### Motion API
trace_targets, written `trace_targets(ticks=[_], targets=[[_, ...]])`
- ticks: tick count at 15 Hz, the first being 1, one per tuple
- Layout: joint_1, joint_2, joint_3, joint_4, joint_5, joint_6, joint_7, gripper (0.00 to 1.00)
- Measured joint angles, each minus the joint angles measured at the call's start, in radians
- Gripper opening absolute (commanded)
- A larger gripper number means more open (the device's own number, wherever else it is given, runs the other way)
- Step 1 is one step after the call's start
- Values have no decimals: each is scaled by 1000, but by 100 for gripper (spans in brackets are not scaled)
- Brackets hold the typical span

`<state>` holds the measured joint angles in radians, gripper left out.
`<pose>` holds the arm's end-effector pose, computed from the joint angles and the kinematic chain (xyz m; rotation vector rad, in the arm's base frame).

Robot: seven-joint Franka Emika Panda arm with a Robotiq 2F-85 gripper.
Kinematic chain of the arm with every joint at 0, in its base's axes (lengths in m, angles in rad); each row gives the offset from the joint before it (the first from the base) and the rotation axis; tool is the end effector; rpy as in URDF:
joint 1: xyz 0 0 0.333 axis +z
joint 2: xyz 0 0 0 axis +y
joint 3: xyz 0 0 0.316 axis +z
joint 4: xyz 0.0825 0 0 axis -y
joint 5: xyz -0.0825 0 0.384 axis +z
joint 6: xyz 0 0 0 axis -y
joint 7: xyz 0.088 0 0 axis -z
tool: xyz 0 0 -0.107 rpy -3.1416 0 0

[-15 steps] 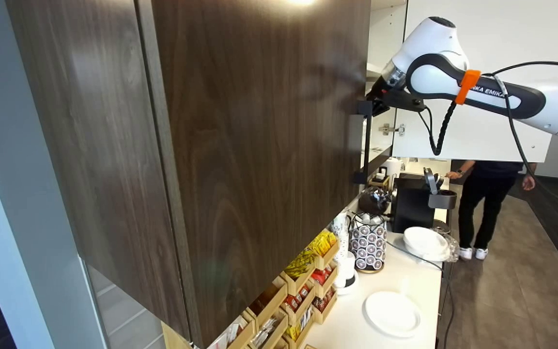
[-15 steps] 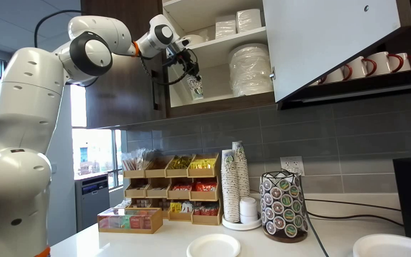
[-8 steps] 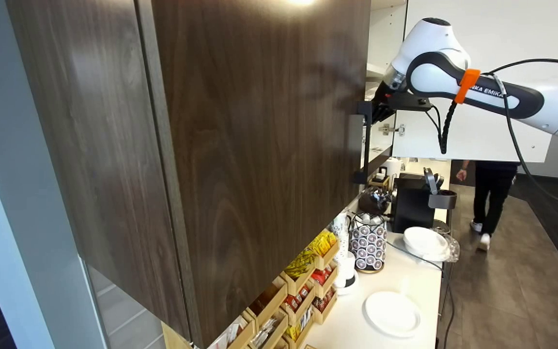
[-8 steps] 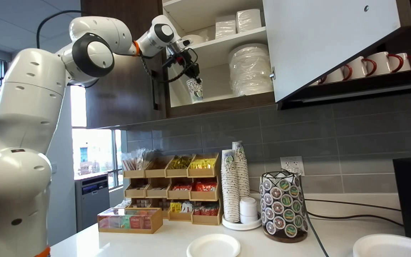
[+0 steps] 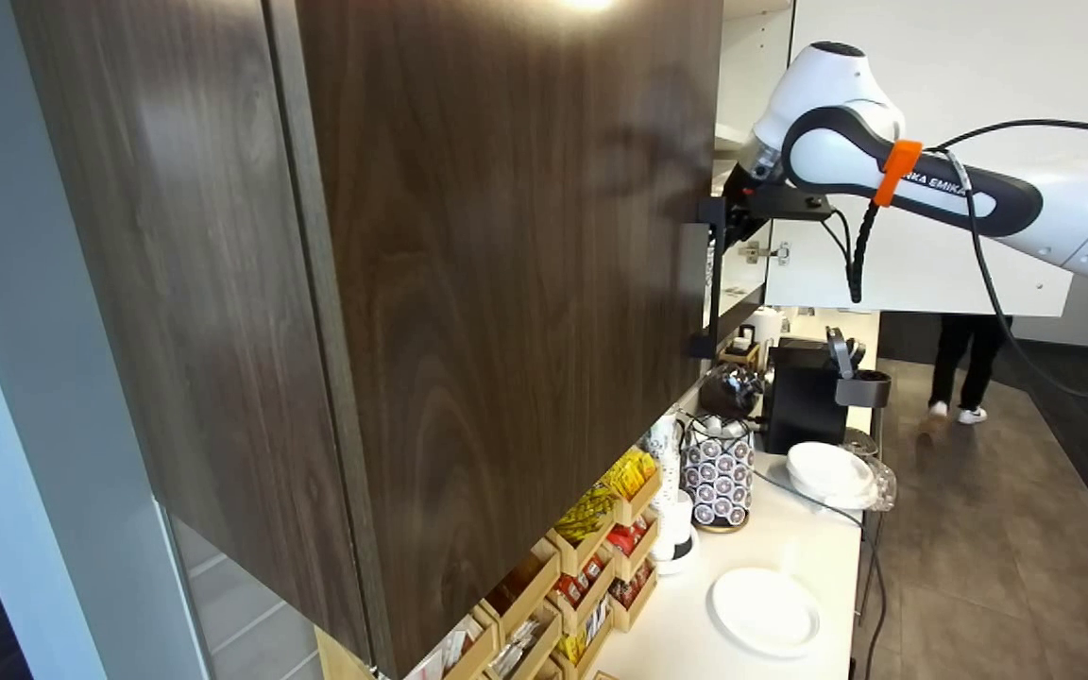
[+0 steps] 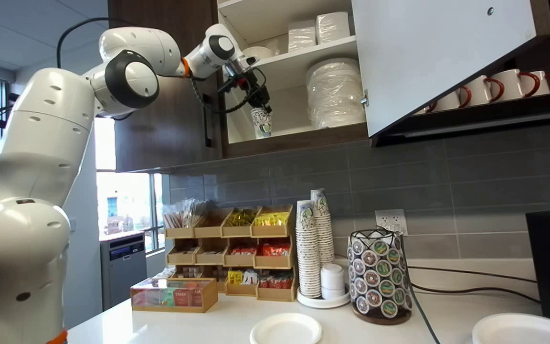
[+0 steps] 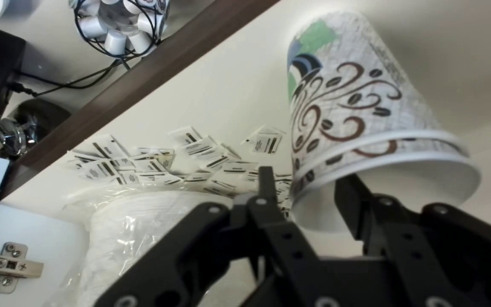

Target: Stack the two cups in the open upper cabinet together

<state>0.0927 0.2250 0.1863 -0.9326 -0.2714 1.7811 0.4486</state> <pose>0.5896 0.1210 0.8207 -2.9515 0.3216 -1.0248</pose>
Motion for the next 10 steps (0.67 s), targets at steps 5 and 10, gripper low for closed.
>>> trace_targets(ticks=[5, 10], targets=[[-10, -13, -7, 49, -3, 2, -3, 100], [-54, -101, -9, 47, 57, 11, -138, 100]])
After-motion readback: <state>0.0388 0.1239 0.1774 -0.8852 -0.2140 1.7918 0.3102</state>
